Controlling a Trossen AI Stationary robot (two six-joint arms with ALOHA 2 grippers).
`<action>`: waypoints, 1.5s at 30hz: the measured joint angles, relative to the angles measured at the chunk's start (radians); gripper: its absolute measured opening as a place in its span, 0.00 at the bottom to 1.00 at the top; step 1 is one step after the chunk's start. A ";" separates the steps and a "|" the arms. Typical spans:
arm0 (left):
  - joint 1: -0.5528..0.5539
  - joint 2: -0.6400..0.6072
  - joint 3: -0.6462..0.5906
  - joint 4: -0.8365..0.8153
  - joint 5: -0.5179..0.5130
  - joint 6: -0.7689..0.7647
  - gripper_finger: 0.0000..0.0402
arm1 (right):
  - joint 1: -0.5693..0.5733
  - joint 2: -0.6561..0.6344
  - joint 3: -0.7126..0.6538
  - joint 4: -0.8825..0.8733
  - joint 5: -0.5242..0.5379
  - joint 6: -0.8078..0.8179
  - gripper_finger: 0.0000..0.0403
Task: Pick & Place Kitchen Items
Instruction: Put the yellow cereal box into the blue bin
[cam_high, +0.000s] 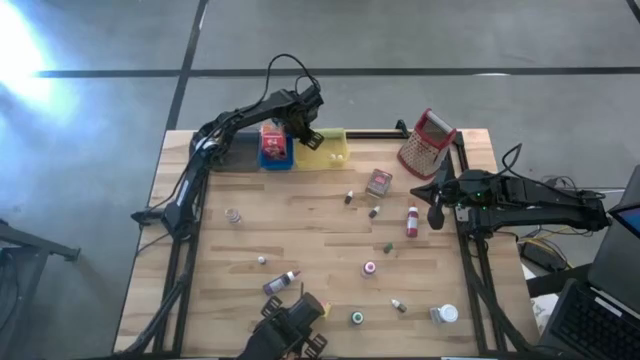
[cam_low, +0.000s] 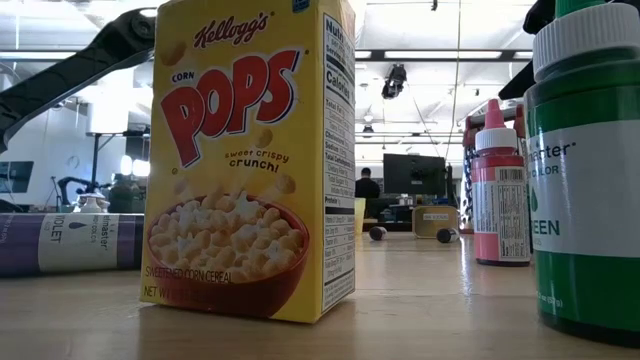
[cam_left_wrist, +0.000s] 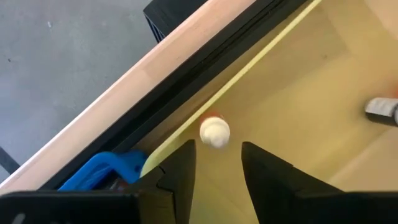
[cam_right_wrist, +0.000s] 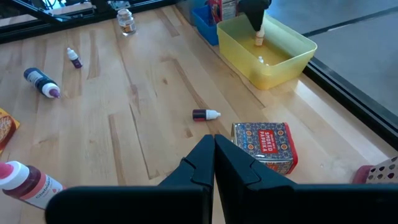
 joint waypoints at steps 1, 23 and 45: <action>0.000 0.000 0.016 -0.020 0.000 0.000 0.34 | 0.000 0.000 0.000 0.000 0.000 0.000 0.02; -0.104 -0.088 0.354 -0.325 0.205 0.077 0.34 | 0.000 0.000 0.000 0.000 0.000 0.000 0.02; -0.532 -0.438 0.094 -0.466 -0.029 0.111 0.34 | 0.000 0.000 0.000 0.000 0.000 0.000 0.02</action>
